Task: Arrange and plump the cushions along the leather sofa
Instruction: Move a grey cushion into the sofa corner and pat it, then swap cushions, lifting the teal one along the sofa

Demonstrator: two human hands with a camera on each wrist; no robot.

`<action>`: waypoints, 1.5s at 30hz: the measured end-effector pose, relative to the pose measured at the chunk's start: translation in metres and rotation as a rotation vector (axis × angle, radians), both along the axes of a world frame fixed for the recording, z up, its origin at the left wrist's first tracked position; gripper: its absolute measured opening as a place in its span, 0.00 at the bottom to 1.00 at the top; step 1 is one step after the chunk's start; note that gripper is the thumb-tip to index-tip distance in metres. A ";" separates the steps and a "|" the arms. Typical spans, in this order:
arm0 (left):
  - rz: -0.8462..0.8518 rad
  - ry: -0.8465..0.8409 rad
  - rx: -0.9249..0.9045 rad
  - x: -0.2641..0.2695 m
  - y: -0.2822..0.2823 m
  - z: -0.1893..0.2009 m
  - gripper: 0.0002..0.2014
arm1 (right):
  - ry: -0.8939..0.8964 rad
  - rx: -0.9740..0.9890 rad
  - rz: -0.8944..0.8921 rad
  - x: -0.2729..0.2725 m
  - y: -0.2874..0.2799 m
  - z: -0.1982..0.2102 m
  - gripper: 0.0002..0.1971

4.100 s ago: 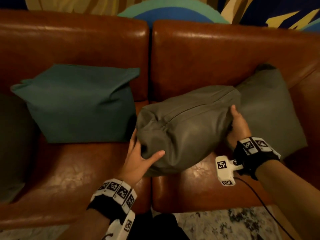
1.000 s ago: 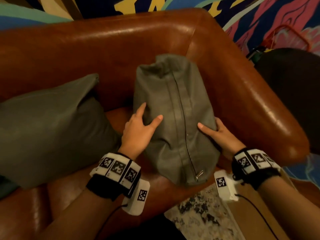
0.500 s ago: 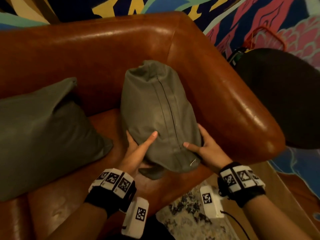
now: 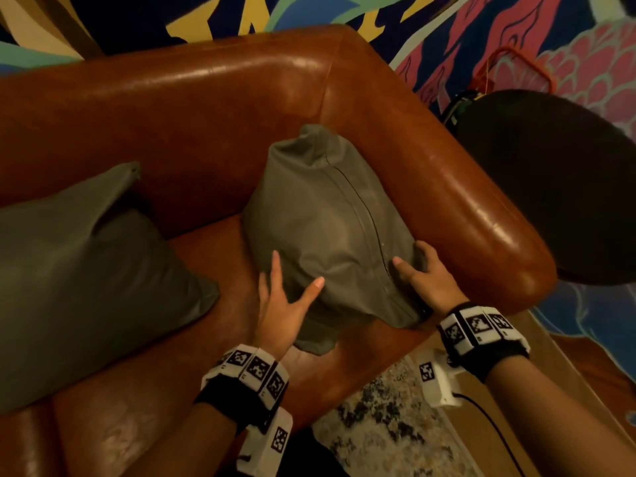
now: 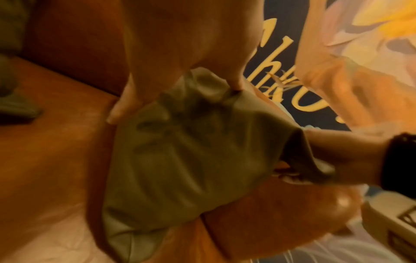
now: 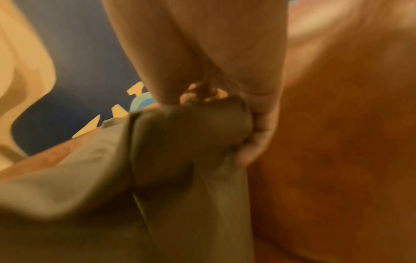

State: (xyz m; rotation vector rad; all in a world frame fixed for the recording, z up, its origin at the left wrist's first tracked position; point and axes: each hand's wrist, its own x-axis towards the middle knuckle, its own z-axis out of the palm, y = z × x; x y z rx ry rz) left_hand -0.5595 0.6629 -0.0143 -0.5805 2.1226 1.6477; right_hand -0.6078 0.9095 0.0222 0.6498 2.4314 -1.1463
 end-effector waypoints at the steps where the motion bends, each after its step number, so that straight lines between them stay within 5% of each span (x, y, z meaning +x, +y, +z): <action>1: -0.012 0.004 0.048 -0.001 -0.001 -0.001 0.47 | -0.005 0.001 -0.013 -0.001 -0.002 -0.001 0.38; 6: -0.044 -0.010 0.158 -0.005 0.010 -0.002 0.44 | 0.062 0.017 -0.054 -0.004 0.007 0.000 0.26; 13: -0.217 0.041 0.170 0.016 -0.001 -0.023 0.40 | -0.082 0.190 0.033 0.004 0.002 0.012 0.24; 18: -0.076 0.054 0.126 0.011 -0.048 -0.010 0.25 | 0.171 0.384 0.187 -0.003 -0.063 0.056 0.25; 22: 0.093 0.171 -0.020 0.024 -0.123 0.004 0.10 | 0.453 0.191 0.473 -0.008 -0.164 0.070 0.19; 26: 0.504 0.303 -0.232 0.055 -0.222 0.007 0.05 | 0.324 -0.076 0.611 -0.014 -0.273 0.040 0.18; 31: 0.883 0.256 -0.601 0.097 -0.340 0.008 0.21 | 0.030 -0.366 0.469 -0.013 -0.371 -0.006 0.37; 34: 0.939 0.139 -0.394 0.109 -0.392 -0.006 0.37 | -0.085 -0.575 0.304 -0.011 -0.406 -0.030 0.62; 36: 0.893 0.134 -0.143 0.111 -0.411 -0.017 0.44 | -0.087 -0.659 0.229 -0.010 -0.416 -0.047 0.70; 39: 0.821 0.166 0.066 0.105 -0.417 -0.028 0.45 | -0.062 -0.720 0.174 -0.003 -0.423 -0.048 0.67; 42: 0.846 0.193 0.121 0.098 -0.410 -0.028 0.49 | 0.009 -0.755 0.192 0.003 -0.420 -0.045 0.54; 45: 0.800 0.273 0.129 0.097 -0.395 -0.026 0.43 | 0.093 -0.762 0.105 0.004 -0.410 -0.047 0.49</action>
